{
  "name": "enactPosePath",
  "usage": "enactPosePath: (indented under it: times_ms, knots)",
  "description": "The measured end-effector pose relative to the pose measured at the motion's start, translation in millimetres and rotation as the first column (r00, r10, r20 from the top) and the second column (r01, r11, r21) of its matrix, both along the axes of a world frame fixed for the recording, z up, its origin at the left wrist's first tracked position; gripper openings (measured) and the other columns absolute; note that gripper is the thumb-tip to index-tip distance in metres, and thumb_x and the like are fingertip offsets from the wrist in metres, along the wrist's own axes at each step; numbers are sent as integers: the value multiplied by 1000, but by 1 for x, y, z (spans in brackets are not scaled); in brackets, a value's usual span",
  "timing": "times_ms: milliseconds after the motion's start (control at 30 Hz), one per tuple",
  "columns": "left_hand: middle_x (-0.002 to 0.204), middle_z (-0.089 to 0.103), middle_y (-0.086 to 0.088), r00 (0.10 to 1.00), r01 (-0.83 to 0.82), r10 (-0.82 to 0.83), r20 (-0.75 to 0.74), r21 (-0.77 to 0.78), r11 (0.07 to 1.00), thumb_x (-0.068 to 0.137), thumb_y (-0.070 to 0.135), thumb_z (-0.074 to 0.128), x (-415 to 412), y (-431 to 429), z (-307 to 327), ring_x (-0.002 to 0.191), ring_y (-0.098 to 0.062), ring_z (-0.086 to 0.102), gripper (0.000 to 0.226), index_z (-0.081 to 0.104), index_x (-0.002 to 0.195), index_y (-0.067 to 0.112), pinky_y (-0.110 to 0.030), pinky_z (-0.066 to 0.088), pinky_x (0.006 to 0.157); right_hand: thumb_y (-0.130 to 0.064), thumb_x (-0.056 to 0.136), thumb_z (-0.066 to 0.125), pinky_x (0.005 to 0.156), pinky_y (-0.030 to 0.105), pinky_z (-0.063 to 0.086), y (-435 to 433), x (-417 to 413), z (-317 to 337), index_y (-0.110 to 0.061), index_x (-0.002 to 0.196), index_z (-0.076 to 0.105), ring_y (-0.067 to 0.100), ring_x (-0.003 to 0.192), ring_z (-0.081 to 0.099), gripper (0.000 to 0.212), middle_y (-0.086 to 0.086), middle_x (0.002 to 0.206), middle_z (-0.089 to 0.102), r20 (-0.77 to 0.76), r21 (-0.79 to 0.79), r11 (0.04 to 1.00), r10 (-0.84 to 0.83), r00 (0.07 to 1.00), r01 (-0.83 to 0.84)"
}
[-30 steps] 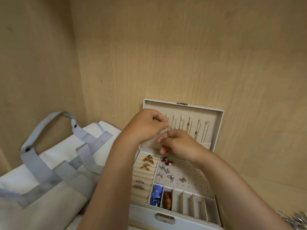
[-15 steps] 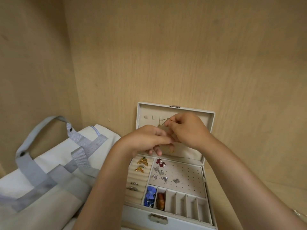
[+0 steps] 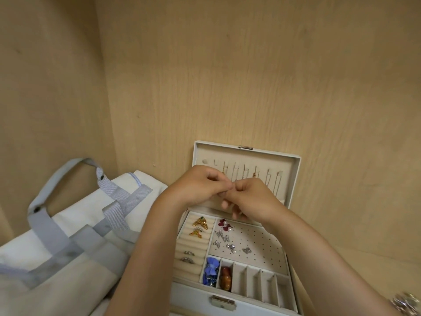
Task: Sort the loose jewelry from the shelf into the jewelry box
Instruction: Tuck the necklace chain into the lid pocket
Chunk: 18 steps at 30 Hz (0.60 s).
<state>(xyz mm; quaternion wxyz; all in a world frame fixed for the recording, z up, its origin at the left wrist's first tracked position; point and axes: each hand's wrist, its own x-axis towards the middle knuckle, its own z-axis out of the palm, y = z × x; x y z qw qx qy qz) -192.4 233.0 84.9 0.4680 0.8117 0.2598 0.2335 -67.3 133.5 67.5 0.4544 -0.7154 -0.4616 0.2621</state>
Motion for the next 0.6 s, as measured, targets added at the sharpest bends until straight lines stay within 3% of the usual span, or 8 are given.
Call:
enactPosePath:
  times_ms: [133,267,333,500,600]
  knots:
    - [79,68,14,994,-110,112,-7,112,988,91,22,66,1,10,-4,75,-4,60,7,73,90,22,-21,45,70,-24,94,67,56,23,42,5,6,3,-9,80,76,-1,42,52,23,-3,64,72,193,67,994,-99,976,88]
    - [121,63,7,968,-129,189,-167,316,940,94,22,61,0,16,-9,114,-11,59,24,68,118,22,-24,44,95,-23,93,66,59,20,41,12,8,17,-15,72,75,-6,41,53,25,-20,51,62,354,118,986,-154,923,119]
    - [129,61,5,956,-78,165,-241,334,940,95,21,59,0,15,-11,119,-14,57,30,66,125,21,-30,45,102,-21,93,65,56,17,39,15,8,24,-17,72,75,-9,46,55,24,-25,49,60,398,128,984,-164,903,123]
    - [128,55,5,916,-16,159,-369,363,931,92,18,55,3,17,-16,116,-17,57,40,60,130,26,-37,49,100,-20,91,65,66,20,42,29,9,29,-23,67,74,-2,75,61,26,-16,75,71,471,192,972,-210,857,133]
    - [111,47,7,914,0,142,-379,350,937,92,13,53,3,18,-19,99,-18,57,34,66,121,26,-29,49,83,-19,91,65,68,14,45,33,6,26,-25,76,76,3,79,64,19,-13,80,73,506,231,966,-220,834,115]
